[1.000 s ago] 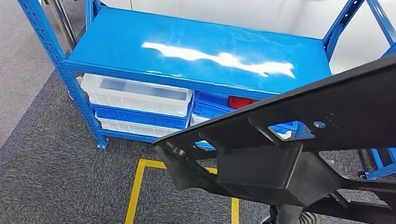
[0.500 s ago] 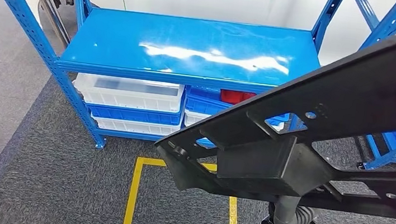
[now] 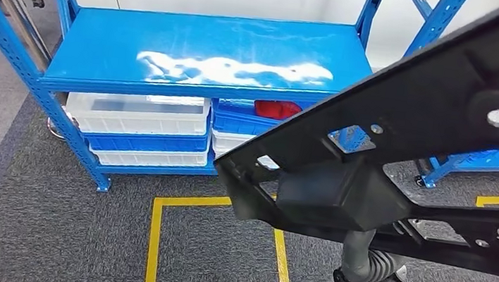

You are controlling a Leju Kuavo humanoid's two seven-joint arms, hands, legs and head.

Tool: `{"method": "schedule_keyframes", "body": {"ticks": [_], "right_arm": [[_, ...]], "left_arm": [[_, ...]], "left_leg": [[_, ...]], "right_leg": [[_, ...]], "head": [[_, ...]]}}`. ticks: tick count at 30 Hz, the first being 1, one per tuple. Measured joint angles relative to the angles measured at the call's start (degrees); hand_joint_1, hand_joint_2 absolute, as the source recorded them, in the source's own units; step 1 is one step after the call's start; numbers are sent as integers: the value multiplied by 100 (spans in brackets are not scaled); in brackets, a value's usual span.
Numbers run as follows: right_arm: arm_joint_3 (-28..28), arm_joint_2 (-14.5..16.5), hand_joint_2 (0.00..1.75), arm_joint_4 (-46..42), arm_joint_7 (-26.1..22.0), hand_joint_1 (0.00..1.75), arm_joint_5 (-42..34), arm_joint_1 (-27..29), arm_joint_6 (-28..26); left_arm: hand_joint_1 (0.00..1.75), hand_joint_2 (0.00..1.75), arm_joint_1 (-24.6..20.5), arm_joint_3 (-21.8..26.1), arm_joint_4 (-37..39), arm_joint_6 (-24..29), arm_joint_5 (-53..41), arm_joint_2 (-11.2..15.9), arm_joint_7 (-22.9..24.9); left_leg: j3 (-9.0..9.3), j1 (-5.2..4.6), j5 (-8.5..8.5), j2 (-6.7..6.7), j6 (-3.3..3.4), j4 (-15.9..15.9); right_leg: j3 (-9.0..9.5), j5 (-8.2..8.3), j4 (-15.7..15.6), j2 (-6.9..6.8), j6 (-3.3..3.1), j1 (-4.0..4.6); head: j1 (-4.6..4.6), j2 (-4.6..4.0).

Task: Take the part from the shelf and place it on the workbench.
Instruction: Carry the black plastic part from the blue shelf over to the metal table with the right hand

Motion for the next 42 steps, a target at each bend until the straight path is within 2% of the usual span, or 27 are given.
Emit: {"method": "schedule_keyframes", "body": {"ticks": [1,3,5,7,8,10,12,13,14,15,16,18,20,22,24,26,27,28,29,30,31,32,34,36,38,40,42], "right_arm": [[30,-82,175,-19,0,175,-25,-57,-153],[44,-261,175,-78,0,175,-127,-180,-281],[-3,-376,175,-157,0,175,-181,-236,-196],[-65,-421,175,-250,0,175,-156,-228,-68],[-87,-434,175,-300,0,175,-123,-225,-28],[-103,-451,175,-401,0,175,-39,-232,-19],[-83,-465,175,-496,0,175,28,-242,-97],[-60,-473,175,-544,0,175,48,-244,-142],[-31,-485,175,-591,0,175,57,-250,-192],[1,-500,175,-634,0,175,62,-261,-229],[34,-519,175,-672,0,175,64,-282,-269],[100,-567,175,-735,0,175,66,-357,-336],[167,-612,175,-779,0,175,91,-439,-396],[233,-660,175,-825,0,175,139,-474,-451],[282,-726,175,-891,0,175,192,-485,-518],[316,-786,175,-949,0,175,230,-493,-579],[333,-809,175,-964,0,175,237,-486,-598],[351,-829,175,-975,0,175,238,-465,-612],[367,-847,175,-980,0,175,239,-440,-623],[378,-863,175,-982,0,175,241,-420,-628],[387,-878,175,-986,0,175,243,-408,-629],[394,-889,175,-993,0,175,244,-404,-630],[423,-905,175,-1010,0,175,212,-412,-629],[458,-930,175,-1017,0,175,104,-425,-617],[469,-981,175,-1017,0,175,-39,-434,-574],[468,-1022,175,-1015,0,175,-144,-459,-503],[466,-1033,175,-1012,0,175,-191,-475,-427]], "left_arm": [[0,175,-1,5,0,46,-32,15,47],[0,175,4,19,0,191,-103,26,80],[0,175,20,28,0,392,-190,24,47],[0,175,29,28,0,540,-287,20,-1],[0,175,29,28,0,580,-342,17,-18],[0,175,39,24,0,621,-475,14,-13],[0,175,75,18,0,656,-602,14,58],[0,175,93,15,0,675,-649,14,106],[0,175,106,9,0,693,-697,13,153],[0,175,112,-1,0,706,-740,12,192],[0,175,113,-11,0,715,-780,10,226],[0,175,113,-27,0,720,-840,3,259],[0,175,107,-34,0,699,-885,-18,240],[0,175,89,-61,0,651,-963,-52,193],[0,175,62,-122,0,606,-1062,-93,153],[0,175,51,-174,0,581,-1136,-132,137],[0,175,54,-190,0,573,-1156,-147,137],[0,175,58,-203,0,563,-1171,-160,139],[0,175,57,-217,0,554,-1178,-171,141],[0,175,52,-232,0,546,-1182,-180,143],[0,175,41,-248,0,541,-1185,-192,143],[0,175,30,-260,0,541,-1185,-206,143],[0,175,16,-274,0,570,-1170,-238,141],[0,175,13,-274,0,618,-1147,-271,131],[0,175,3,-273,0,641,-1133,-296,121],[0,175,-3,-268,1,648,-1127,-315,110],[0,175,18,-259,2,651,-1120,-325,104]], "left_leg": [[-3,-9,2,53,-2,4],[2,-37,4,147,-20,12],[7,-58,11,239,-70,11],[13,-66,17,324,-130,-7],[8,-63,-14,285,-158,13],[-119,-51,-266,54,-204,341],[-418,-37,-667,-163,-226,1070],[-555,-35,-791,-198,-235,1394],[-617,-32,-806,-212,-240,1550],[-571,-28,-702,-222,-242,1474],[-432,-20,-515,-249,-239,1200],[-68,5,-176,-455,-221,437],[91,17,-98,-638,-193,63],[91,8,-98,-595,-141,33],[94,12,-52,-473,-62,-9],[85,16,-23,-336,-6,-36],[78,11,-23,-264,4,-37],[72,8,-25,-188,7,-36],[69,6,-27,-113,7,-34],[68,5,-29,-43,4,-33],[74,5,-35,22,-3,-33],[84,3,-42,80,-14,-33],[104,-20,-66,183,-56,-30],[117,-38,-84,277,-112,-30],[140,-37,-108,334,-173,-35],[77,-26,-272,147,-219,164],[-220,-16,-630,-128,-233,815]], "right_leg": [[215,156,-331,-59,-28,10],[676,386,-1125,-324,-128,68],[844,442,-1486,-464,-222,134],[817,489,-1521,-346,-284,131],[818,522,-1557,-291,-313,112],[819,593,-1627,-178,-374,69],[787,622,-1632,-54,-405,73],[770,631,-1626,20,-407,75],[757,639,-1616,96,-406,77],[749,644,-1601,172,-399,76],[744,644,-1581,246,-389,75],[717,633,-1517,380,-351,80],[652,641,-1463,498,-286,76],[594,676,-1459,601,-209,61],[522,609,-1352,440,-145,62],[292,307,-849,144,-95,58],[108,111,-452,66,-73,49],[-62,-33,-86,41,-55,36],[-164,-88,140,30,-43,24],[-169,-45,171,19,-38,16],[-30,110,-79,-14,-46,12],[199,305,-492,-96,-66,17],[606,550,-1267,-338,-140,72],[690,562,-1485,-410,-210,125],[678,594,-1515,-277,-266,115],[702,639,-1581,-162,-332,82],[710,663,-1605,-48,-381,76]], "head": [[0,0],[0,0],[-1,0],[-1,0],[0,-1],[-1,-1],[-2,0],[-2,0],[-2,0],[-2,0],[-2,0],[-1,0],[-2,0],[-2,0],[-1,0],[-1,0],[-1,0],[-1,0],[-1,0],[-1,0],[-1,0],[-1,0],[-1,0],[-1,0],[-2,0],[-1,0],[-1,0]]}}
